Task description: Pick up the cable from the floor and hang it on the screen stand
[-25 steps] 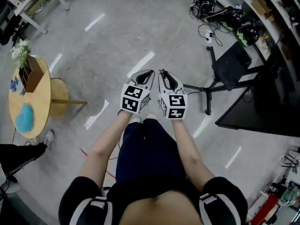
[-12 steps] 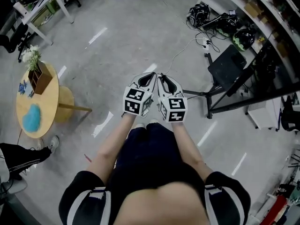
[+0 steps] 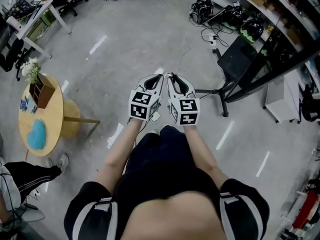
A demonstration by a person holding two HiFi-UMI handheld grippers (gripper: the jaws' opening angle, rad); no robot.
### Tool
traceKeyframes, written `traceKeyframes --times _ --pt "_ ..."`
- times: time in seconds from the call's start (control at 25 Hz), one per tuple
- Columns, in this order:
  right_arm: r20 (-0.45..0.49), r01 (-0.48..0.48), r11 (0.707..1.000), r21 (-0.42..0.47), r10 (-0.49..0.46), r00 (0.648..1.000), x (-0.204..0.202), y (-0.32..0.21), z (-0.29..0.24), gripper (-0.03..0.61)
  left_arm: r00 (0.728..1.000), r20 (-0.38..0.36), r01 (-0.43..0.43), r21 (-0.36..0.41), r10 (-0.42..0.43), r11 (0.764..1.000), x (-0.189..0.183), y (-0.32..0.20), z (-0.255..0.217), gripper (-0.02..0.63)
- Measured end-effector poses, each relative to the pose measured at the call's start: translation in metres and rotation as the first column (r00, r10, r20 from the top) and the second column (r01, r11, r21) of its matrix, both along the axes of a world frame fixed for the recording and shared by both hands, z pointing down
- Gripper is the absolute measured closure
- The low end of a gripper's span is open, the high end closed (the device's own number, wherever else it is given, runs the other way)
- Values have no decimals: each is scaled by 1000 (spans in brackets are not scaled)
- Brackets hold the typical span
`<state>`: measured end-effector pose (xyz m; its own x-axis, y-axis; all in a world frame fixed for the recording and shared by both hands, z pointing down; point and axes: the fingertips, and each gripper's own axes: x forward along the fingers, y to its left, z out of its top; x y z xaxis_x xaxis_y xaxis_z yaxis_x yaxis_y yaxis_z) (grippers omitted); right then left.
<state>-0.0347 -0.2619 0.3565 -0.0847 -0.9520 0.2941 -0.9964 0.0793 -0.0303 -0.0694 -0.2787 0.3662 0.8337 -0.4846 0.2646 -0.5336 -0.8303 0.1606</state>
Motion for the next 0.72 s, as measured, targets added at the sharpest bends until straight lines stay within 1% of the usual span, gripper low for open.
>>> traceKeyframes --times 0.16,0.28,0.4,0.72 --pt "-5 -34 999 2 34 999 7 11 -1 474 999 -21 -35 20 36 999 11 9 -5 607" --pt "-12 -63 998 -9 63 998 15 21 2 474 997 -6 -72 14 72 997 18 18 -2 607" --pt "-16 -88 996 -14 88 996 21 30 4 474 995 -11 -100 12 100 995 24 24 -1 607" --pt "-36 -131 991 -10 131 991 42 48 3 474 988 0 -153 12 153 988 47 38 5 607"
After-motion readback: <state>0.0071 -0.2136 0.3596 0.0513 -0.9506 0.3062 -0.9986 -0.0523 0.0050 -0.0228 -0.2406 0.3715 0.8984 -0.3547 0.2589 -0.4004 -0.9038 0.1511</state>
